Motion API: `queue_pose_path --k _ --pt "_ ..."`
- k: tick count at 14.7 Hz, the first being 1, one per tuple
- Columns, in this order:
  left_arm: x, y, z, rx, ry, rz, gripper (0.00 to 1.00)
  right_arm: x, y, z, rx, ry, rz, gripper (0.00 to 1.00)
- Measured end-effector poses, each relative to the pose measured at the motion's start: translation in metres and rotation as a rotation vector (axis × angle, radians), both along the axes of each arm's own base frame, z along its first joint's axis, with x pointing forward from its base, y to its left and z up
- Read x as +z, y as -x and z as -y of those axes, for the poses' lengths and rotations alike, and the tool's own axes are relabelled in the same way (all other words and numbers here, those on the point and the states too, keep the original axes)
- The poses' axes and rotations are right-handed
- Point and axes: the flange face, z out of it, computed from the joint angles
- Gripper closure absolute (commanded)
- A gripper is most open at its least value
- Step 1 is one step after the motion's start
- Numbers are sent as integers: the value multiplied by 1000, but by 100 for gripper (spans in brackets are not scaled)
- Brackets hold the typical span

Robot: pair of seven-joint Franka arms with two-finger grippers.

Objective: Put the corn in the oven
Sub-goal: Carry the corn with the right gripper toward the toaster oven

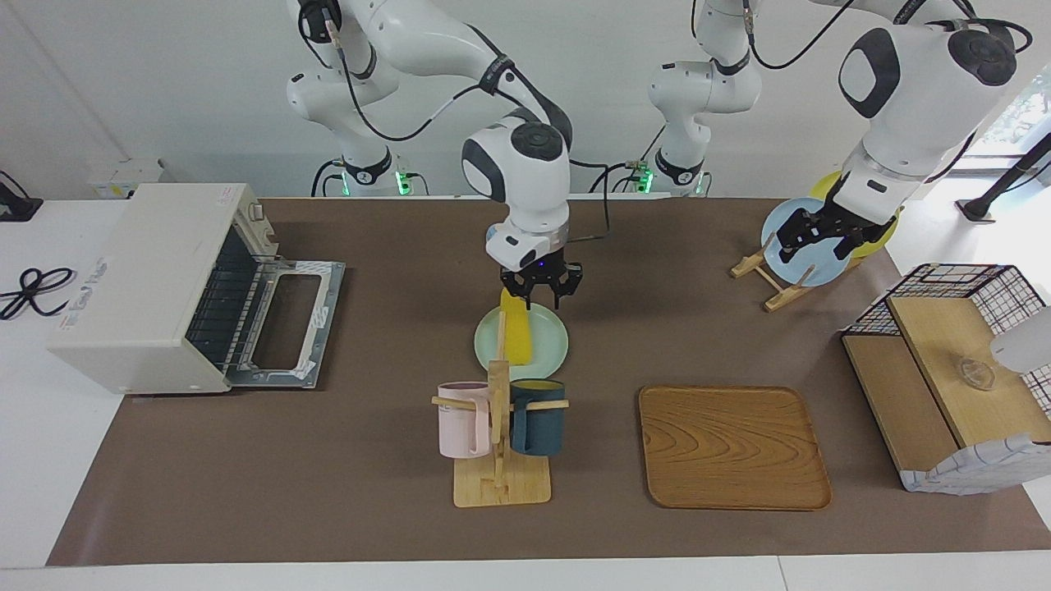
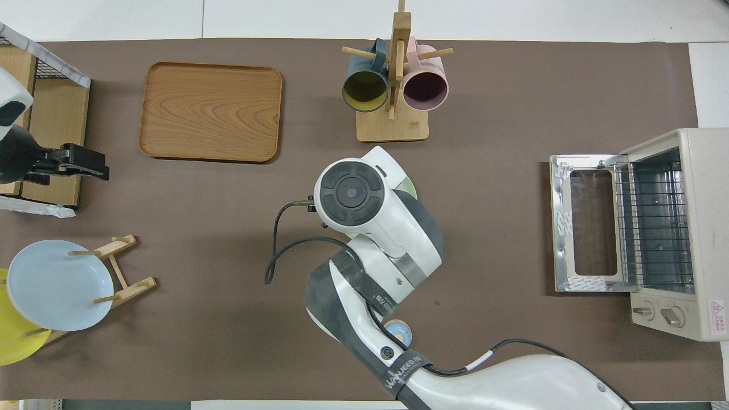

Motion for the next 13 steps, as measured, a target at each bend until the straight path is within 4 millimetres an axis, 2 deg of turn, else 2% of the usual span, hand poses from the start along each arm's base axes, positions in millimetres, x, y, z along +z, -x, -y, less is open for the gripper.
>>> queue_pose_path --k 1,3,6,9,10,13 --pt "1 1 0 -1 0 1 0 -14 4 -15 13 -8 7 47" --pt "3 3 1 -5 -2 -6 0 -34 8 -27 23 -17 12 47" --pt "2 4 2 -45 -3 -10 0 -50 5 -26 20 -27 21 47" --pt "1 4 2 -66 -3 -11 0 -70 13 -21 23 -21 12 49" --pt "1 4 3 -68 -3 -11 0 -74 15 -20 24 -18 8 56" --pt "0 6 1 -80 -4 -26 0 -85 22 -16 26 -17 6 88"
